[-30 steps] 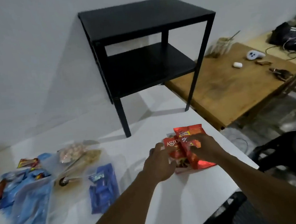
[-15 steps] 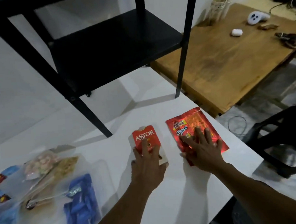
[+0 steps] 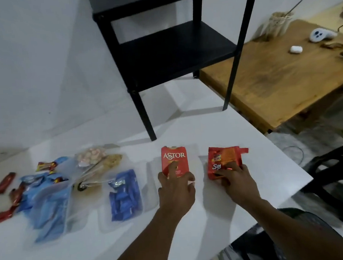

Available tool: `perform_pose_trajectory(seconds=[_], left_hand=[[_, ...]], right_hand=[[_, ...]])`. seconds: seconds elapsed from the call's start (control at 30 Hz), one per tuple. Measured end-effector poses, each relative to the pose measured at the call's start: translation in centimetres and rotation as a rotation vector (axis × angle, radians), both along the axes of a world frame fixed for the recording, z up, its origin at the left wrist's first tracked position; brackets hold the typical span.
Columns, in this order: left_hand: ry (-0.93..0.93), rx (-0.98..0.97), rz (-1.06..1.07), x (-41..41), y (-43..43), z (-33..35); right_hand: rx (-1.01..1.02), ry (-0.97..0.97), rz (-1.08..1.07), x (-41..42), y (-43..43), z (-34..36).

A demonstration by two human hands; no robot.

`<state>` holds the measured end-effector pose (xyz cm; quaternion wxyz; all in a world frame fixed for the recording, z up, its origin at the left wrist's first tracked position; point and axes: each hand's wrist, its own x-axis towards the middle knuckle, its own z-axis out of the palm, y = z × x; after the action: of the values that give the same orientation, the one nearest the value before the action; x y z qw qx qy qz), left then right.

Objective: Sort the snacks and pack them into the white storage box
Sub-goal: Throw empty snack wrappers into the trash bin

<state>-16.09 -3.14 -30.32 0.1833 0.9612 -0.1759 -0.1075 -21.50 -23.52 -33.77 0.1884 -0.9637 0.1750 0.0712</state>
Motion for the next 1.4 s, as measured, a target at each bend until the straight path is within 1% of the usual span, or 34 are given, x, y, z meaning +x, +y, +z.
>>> perform_pose_trajectory(seconds=[0.1,0.17,0.3,0.43,0.5,0.6,0.67,0.73,0.83,0.93,1.03,1.13,1.23,1.3,1.37,1.4], left_hand=[[-0.153,-0.056,0.037,-1.1,4.8,3.5],[-0.230,-0.080,0.106,-2.3,9.3,6.0],[-0.303,-0.094,0.260,-8.1,22.2,10.6],[-0.299,-0.099,0.593,-20.4,37.8,15.3],[-0.287,-0.068,0.794,-28.1,45.5,16.3],[-0.226,-0.037,1.076,-40.8,55.8,15.0],[-0.156,-0.075,1.276,-49.5,60.6,12.3],[-0.059,-0.147,1.485,-57.6,63.2,8.8],[0.108,-0.274,1.711,-66.9,63.8,2.1],[0.242,-0.453,1.843,-72.5,62.8,-6.1],[0.290,-0.633,1.951,-75.2,62.4,-16.0],[0.341,-0.671,1.949,-76.1,63.2,-26.3],[0.359,-0.661,1.954,-76.3,64.7,-34.9],[0.355,-0.644,1.972,-76.3,65.1,-38.3],[0.384,-0.643,1.991,-75.9,65.3,-39.3],[0.414,-0.655,1.986,-75.5,65.1,-38.8]], right_hand=[[0.041,-0.117,0.082,-0.6,4.4,2.6],[0.086,-0.197,0.171,-0.4,8.6,5.2],[0.174,-0.295,0.443,-0.8,20.4,11.3],[0.320,-0.305,0.743,-5.9,37.6,16.1],[0.368,-0.254,0.902,-10.4,46.9,17.2],[0.460,-0.092,1.102,-19.0,59.7,17.4],[0.503,0.038,1.253,-25.5,67.0,16.0],[0.516,0.195,1.398,-32.0,72.4,13.3],[0.488,0.468,1.515,-40.5,77.5,5.8],[0.456,0.771,1.515,-46.9,79.6,-5.0],[0.416,0.965,1.477,-50.3,80.4,-18.4],[0.323,1.065,1.405,-51.5,82.1,-30.3],[0.207,1.119,1.377,-51.5,84.8,-38.5],[0.159,1.132,1.327,-51.3,86.0,-41.5],[0.102,1.151,1.321,-51.1,86.7,-41.9],[0.063,1.160,1.357,-51.1,86.8,-41.1]])
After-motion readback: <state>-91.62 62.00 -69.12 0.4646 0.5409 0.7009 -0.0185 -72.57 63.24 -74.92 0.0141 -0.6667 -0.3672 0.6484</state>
